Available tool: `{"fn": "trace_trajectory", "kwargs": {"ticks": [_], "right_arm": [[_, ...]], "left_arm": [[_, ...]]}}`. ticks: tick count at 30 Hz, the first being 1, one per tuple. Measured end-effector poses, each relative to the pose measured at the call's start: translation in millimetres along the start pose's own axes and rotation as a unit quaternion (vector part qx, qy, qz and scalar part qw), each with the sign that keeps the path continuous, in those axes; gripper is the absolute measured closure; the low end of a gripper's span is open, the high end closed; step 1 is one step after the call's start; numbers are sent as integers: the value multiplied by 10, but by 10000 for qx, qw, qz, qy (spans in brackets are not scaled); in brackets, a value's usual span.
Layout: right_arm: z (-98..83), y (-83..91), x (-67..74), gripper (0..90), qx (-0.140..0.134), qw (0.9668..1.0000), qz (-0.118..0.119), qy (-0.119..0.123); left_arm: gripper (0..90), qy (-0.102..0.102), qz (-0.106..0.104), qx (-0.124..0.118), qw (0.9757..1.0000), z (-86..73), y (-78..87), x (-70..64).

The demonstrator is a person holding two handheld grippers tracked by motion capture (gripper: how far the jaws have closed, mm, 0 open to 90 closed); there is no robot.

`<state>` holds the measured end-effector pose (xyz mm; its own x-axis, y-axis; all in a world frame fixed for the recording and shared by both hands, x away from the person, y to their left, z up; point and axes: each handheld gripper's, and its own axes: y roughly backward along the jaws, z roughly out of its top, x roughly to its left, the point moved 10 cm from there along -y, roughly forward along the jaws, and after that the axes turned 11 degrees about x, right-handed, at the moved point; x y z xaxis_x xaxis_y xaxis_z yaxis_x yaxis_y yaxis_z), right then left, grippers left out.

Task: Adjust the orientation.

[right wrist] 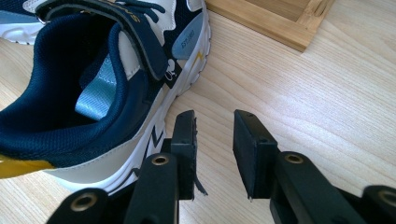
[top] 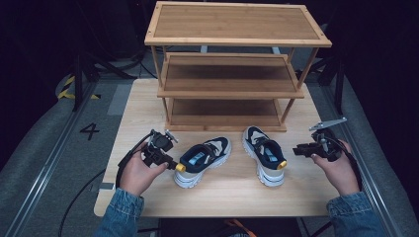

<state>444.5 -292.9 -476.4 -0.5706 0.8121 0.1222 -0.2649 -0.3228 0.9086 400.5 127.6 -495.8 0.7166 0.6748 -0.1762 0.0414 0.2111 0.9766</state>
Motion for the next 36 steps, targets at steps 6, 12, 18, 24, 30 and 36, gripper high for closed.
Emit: {"fn": "trace_trajectory", "kwargs": {"ticks": [6, 12, 18, 24, 30, 36], "right_arm": [[-16, 16, -11, 710, -9, 10000, -7, -31], [-44, 32, -23, 710, -17, 10000, -10, -65], [-75, 47, -42, 710, -23, 9999, -22, -97], [-123, 66, -57, 711, -30, 9999, -35, -149], [-165, 81, -61, 713, -35, 9998, -61, -160], [-199, 77, -77, 719, -19, 9998, -54, -207]], "left_arm": [[643, -418, -120, 56, 9990, 112, -63, -222], [636, -750, -225, 117, 9969, 222, -120, -423], [624, -932, -290, 161, 9951, 295, -158, -544], [621, -1102, -440, 199, 9927, 373, -193, -647], [616, -1187, -527, 185, 9914, 434, -216, -688], [605, -1209, -474, 218, 9913, 461, -241, -714]]}}
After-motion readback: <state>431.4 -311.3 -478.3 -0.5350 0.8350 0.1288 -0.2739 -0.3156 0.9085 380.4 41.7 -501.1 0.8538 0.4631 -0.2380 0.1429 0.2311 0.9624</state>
